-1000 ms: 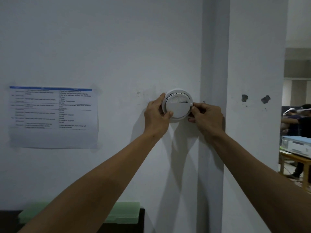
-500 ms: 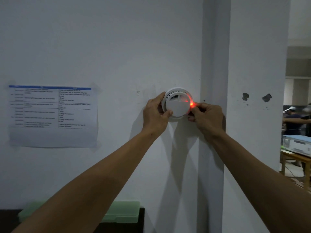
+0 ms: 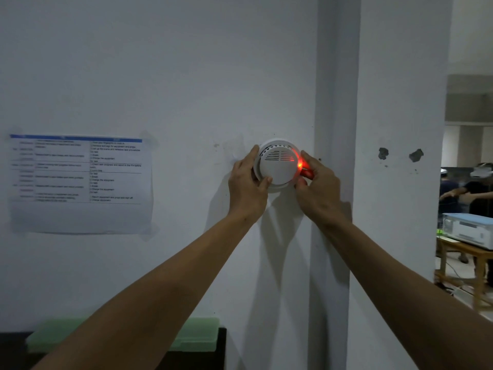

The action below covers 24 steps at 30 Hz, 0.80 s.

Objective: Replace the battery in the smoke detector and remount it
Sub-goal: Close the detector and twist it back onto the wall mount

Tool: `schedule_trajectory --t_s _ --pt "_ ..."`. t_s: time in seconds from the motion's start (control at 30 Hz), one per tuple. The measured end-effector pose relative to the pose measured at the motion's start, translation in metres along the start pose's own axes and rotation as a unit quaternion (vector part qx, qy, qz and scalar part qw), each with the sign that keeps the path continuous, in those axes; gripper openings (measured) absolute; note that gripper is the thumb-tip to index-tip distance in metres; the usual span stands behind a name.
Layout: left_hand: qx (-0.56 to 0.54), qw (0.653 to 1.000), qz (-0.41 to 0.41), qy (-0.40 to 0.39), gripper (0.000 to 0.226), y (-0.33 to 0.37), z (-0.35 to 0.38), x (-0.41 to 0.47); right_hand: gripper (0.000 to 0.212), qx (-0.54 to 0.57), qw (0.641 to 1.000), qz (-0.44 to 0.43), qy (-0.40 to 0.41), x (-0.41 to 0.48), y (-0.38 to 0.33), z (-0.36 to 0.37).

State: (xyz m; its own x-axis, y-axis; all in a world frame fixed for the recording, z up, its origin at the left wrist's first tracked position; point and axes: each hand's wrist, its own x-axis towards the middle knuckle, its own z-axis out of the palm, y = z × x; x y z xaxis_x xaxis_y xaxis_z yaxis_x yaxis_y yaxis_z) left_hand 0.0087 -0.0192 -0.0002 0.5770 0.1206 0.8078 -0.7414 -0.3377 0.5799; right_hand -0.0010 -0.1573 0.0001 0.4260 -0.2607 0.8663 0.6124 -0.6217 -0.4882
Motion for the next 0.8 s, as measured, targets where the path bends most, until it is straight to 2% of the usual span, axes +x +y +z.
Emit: schedule_trajectory --t_s 0.8 --pt "0.039 0.999 -0.026 -0.025 0.076 0.01 -0.011 -0.002 0.053 0.004 0.999 0.017 -0.032 -0.009 -0.005 -0.004"
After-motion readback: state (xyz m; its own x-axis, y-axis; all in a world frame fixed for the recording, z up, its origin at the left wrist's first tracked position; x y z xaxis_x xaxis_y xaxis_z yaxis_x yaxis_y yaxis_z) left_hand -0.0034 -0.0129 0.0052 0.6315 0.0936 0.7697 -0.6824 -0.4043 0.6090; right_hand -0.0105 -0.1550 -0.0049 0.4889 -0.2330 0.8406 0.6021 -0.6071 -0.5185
